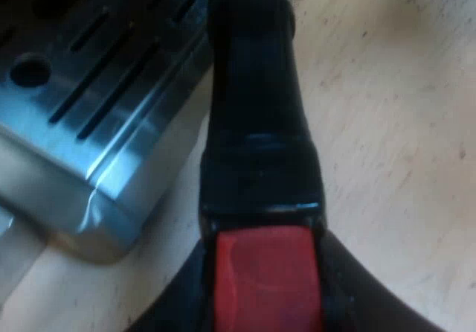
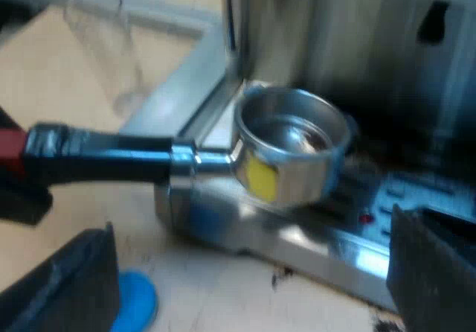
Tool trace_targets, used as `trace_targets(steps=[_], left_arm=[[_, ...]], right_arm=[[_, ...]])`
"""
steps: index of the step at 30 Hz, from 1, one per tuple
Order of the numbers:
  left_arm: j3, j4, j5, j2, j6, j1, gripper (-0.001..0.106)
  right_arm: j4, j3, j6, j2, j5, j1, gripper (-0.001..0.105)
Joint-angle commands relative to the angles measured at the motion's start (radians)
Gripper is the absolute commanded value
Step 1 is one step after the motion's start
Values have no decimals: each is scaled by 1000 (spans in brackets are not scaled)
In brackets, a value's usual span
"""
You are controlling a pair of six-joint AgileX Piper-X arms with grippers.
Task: Put the handle in the coffee machine
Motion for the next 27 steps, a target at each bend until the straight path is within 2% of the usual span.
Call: trace_targets(steps=[1,5,13,15,17,21,25,27], left_arm=[[-18,-46,77,11,10,1,0],[-18,-111,74,16,15,1,0],[-18,-179,72,22,15,1,0],[-18,-189,72,38,13,1,0],[-18,-192,72,67,13,1,0],[-18,-211,72,92,13,1,0],[-18,-251,74,93,5,1,0],[-18,-262,74,102,4,1,0]], right_arm=[[-146,14,-71,55,83,0,75],[-270,14,-122,137,118,0,75],[-287,14,-122,198,125,0,75],[-319,14,-122,217,168,0,75],[-388,14,-122,256,260,0,75],[-492,14,-139,312,293,0,75],[-623,14,-236,376,371,0,75],[-701,14,-275,402,373,-2,75]])
